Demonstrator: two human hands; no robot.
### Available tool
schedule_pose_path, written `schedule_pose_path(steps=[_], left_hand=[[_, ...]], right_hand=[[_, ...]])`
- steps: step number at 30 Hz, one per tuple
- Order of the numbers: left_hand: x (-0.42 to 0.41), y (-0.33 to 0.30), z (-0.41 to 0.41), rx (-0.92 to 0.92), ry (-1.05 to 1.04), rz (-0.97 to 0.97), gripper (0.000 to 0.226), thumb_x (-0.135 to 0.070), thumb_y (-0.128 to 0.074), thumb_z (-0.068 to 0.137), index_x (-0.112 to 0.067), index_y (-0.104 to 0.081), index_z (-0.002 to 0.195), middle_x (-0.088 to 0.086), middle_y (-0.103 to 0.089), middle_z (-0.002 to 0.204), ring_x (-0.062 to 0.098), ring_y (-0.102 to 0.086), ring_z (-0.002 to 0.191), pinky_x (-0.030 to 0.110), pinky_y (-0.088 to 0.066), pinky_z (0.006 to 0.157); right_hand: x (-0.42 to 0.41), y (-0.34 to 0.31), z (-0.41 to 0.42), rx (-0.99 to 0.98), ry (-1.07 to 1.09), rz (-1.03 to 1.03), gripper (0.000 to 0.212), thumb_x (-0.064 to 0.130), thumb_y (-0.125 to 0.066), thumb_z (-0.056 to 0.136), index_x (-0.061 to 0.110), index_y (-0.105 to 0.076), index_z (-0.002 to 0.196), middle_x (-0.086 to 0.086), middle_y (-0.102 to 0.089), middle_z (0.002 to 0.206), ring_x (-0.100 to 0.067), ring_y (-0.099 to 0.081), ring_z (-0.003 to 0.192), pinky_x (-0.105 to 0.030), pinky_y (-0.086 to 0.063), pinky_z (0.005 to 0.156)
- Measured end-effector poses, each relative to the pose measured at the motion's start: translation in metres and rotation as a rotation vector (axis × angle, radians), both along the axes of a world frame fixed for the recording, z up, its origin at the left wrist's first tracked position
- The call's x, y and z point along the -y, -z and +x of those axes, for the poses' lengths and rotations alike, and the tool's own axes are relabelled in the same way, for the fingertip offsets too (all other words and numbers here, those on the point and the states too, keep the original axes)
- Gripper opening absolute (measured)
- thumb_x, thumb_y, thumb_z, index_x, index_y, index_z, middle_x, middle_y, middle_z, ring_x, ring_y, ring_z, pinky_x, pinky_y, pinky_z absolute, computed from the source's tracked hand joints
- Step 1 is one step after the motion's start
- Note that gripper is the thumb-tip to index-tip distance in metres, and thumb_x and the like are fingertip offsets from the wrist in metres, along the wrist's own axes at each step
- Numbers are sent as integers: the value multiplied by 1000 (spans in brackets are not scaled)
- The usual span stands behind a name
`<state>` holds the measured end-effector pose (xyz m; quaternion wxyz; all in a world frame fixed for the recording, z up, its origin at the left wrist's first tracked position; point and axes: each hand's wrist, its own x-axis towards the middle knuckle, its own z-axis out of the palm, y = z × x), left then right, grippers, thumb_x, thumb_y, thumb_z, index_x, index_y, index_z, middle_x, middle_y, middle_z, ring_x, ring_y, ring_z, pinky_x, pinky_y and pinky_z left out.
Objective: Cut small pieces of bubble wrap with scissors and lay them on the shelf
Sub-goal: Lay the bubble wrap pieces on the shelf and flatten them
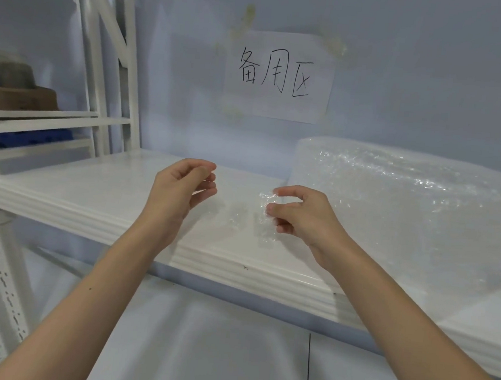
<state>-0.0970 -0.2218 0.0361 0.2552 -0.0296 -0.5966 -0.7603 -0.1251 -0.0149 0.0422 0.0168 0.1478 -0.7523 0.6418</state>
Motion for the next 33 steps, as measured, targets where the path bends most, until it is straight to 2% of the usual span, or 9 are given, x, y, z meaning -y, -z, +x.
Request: schedule_pose_path(steps=[7, 14, 17, 19, 23, 26, 28, 31, 33], left_hand=[[11, 2, -11, -2, -29, -65, 20, -9, -53, 97, -7, -71, 88, 7, -64, 82, 15, -64, 76, 26, -59, 79], [22, 2, -22, 29, -132, -182, 19, -9, -53, 96, -9, -71, 89, 8, -64, 82, 17, -63, 76, 33, -59, 86], [26, 6, -23, 55, -147, -174, 18, -9, -54, 95, -9, -70, 90, 8, -63, 82, 18, -62, 76, 35, -58, 88], [27, 7, -23, 60, -153, -157, 18, -8, -53, 95, -9, -70, 90, 9, -63, 82, 18, -62, 76, 36, -58, 88], [27, 9, -23, 55, -143, -180, 18, -7, -53, 95, -8, -70, 91, 9, -63, 82, 18, -62, 76, 34, -58, 86], [27, 10, -23, 60, -150, -198, 22, -6, -49, 97, -10, -70, 90, 9, -64, 83, 19, -62, 78, 32, -58, 83], [27, 10, -23, 63, -150, -197, 26, -7, -45, 98, -10, -70, 89, 10, -63, 84, 19, -62, 78, 30, -58, 81], [27, 10, -23, 67, -141, -175, 28, -7, -43, 98, -8, -69, 89, 10, -63, 84, 19, -61, 78, 31, -57, 81], [28, 11, -23, 69, -138, -165, 27, -8, -43, 98, -7, -69, 90, 10, -63, 84, 19, -61, 78, 33, -57, 82]], right_hand=[[8, 1, -14, 25, 9, 18, 35, 4, -72, 79, 12, -60, 112, -16, -69, 78, -19, -57, 58, -31, -56, 68], [16, 4, -25, 52, 19, 2, 35, 2, -71, 80, 11, -58, 112, -19, -66, 80, -21, -56, 58, -32, -57, 68], [18, 7, -31, 68, 31, 35, 36, 3, -70, 81, 11, -56, 113, -18, -67, 78, -23, -56, 56, -39, -57, 73], [20, 11, -35, 61, 59, 112, 37, 4, -69, 81, 12, -54, 114, -16, -67, 76, -24, -57, 54, -40, -56, 74], [25, 17, -37, -51, 124, 346, 31, 11, -65, 82, 16, -50, 109, -12, -67, 76, -20, -56, 52, -31, -50, 59], [26, 19, -36, -220, 194, 563, 18, 17, -61, 83, 17, -51, 98, -11, -64, 87, -21, -57, 63, -29, -41, 53], [28, 21, -33, -315, 209, 694, 8, 18, -58, 84, 12, -54, 87, -10, -62, 87, -25, -58, 75, -32, -43, 57], [29, 25, -30, -397, 206, 797, 21, 18, -53, 88, 0, -61, 78, -13, -61, 85, -33, -59, 82, -37, -46, 65], [29, 25, -28, -420, 212, 805, 30, 22, -50, 92, 0, -62, 76, -9, -51, 87, -32, -56, 79, -35, -43, 66]])
